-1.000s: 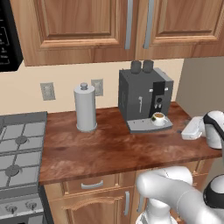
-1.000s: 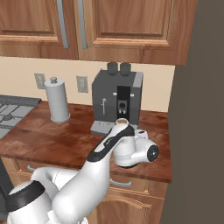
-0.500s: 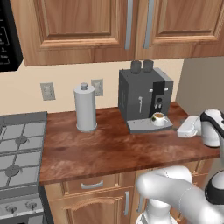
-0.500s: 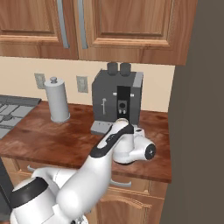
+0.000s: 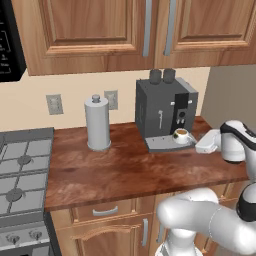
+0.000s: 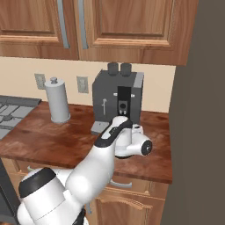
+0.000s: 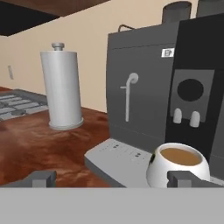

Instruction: Pick up the brewed coffee from the coffee machine and place it next to the breakfast plate on the dining counter.

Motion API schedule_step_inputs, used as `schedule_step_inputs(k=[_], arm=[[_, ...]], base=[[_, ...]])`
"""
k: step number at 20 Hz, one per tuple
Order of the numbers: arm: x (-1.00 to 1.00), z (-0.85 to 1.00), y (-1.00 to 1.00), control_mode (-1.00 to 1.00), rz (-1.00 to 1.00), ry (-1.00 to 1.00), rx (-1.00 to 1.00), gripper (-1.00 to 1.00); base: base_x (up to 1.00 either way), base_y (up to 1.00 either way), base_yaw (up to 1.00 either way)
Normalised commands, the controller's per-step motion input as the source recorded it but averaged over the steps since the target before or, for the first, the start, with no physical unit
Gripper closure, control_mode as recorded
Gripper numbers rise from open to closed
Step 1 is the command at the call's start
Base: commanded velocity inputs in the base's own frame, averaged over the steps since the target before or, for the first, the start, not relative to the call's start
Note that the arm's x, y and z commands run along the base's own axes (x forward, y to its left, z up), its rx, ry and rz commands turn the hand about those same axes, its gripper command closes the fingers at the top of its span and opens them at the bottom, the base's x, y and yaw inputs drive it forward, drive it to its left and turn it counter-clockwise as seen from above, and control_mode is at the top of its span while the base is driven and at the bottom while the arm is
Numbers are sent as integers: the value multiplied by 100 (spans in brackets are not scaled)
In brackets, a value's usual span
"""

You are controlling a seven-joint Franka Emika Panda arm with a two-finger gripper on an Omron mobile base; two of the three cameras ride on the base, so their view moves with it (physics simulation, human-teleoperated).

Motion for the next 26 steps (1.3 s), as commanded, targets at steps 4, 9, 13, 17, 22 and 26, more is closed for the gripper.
schedule_step_inputs(k=[4,9,13,17,22,26], arm=[[24,-14,-5,-100,0,-1,0,-100],[15,-16,-17,-100,0,-1,0,-100],[17,-12,-16,-100,0,-1,1,-100],[18,-7,-2,-100,0,-2,0,-100],[19,-13,0,-100,0,0,0,-100],[21,-17,0,-100,0,0,0,-100]], base=[[0,0,0],[0,0,0],[0,0,0],[0,0,0],[0,0,0],[0,0,0]])
